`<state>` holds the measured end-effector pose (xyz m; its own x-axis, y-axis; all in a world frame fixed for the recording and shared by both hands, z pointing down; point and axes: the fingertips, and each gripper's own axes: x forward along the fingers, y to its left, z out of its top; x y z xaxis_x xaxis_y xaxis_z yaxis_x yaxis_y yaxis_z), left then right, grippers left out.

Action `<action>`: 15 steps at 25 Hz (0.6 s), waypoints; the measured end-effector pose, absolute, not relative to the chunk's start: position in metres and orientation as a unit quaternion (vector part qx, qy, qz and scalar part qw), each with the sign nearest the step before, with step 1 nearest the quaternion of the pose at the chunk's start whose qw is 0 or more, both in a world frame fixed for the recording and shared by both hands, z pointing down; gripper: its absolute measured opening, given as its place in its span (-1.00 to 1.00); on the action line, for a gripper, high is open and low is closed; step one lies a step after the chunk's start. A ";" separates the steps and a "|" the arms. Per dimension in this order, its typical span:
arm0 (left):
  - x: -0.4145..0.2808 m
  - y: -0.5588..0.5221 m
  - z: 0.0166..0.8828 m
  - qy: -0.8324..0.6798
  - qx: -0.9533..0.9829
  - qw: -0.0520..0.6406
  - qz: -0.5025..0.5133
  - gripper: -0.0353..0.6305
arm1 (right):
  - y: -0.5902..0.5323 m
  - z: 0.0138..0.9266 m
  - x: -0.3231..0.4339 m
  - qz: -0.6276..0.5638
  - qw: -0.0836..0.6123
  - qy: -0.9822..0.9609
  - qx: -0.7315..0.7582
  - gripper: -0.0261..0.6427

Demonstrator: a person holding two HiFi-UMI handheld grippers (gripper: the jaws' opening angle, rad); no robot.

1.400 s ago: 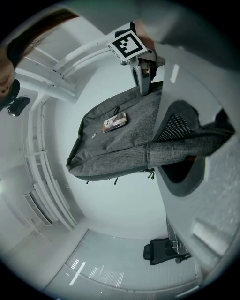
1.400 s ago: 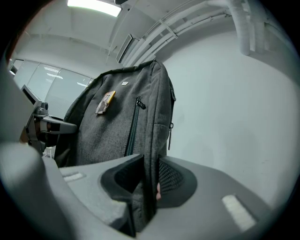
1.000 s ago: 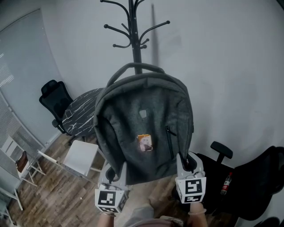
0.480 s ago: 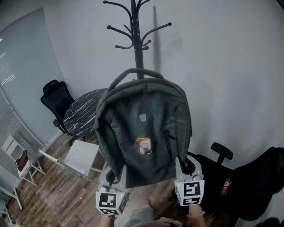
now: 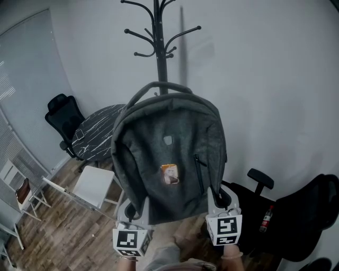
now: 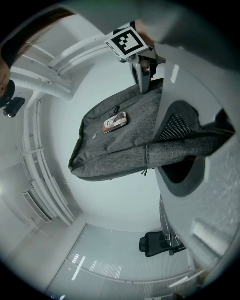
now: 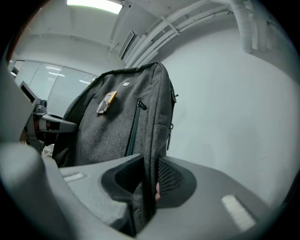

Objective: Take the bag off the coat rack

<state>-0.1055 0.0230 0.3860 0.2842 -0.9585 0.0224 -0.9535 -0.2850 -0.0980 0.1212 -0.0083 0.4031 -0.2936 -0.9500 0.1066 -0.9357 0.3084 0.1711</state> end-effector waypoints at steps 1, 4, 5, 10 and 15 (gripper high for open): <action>-0.105 0.024 0.386 0.596 -0.801 0.031 -0.038 -0.62 | -0.007 0.402 0.122 -0.038 0.095 -0.803 0.587 -0.70; -0.104 0.024 0.386 0.593 -0.804 0.027 -0.037 -0.62 | -0.007 0.402 0.124 -0.037 0.096 -0.801 0.590 -0.70; -0.103 0.024 0.386 0.592 -0.804 0.026 -0.036 -0.62 | -0.007 0.402 0.124 -0.038 0.097 -0.799 0.592 -0.70; -0.104 0.024 0.386 0.588 -0.808 0.021 -0.037 -0.62 | -0.003 0.403 0.123 -0.035 0.095 -0.796 0.596 -0.70; -0.105 0.023 0.386 0.582 -0.812 0.025 -0.036 -0.62 | -0.002 0.403 0.121 -0.036 0.092 -0.792 0.603 -0.70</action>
<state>-0.1050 0.0227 0.3859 0.3200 -0.9469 0.0300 -0.9434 -0.3214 -0.0818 0.1214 -0.0018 0.4026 -0.2566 -0.9612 0.1013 -0.9479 0.2708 0.1680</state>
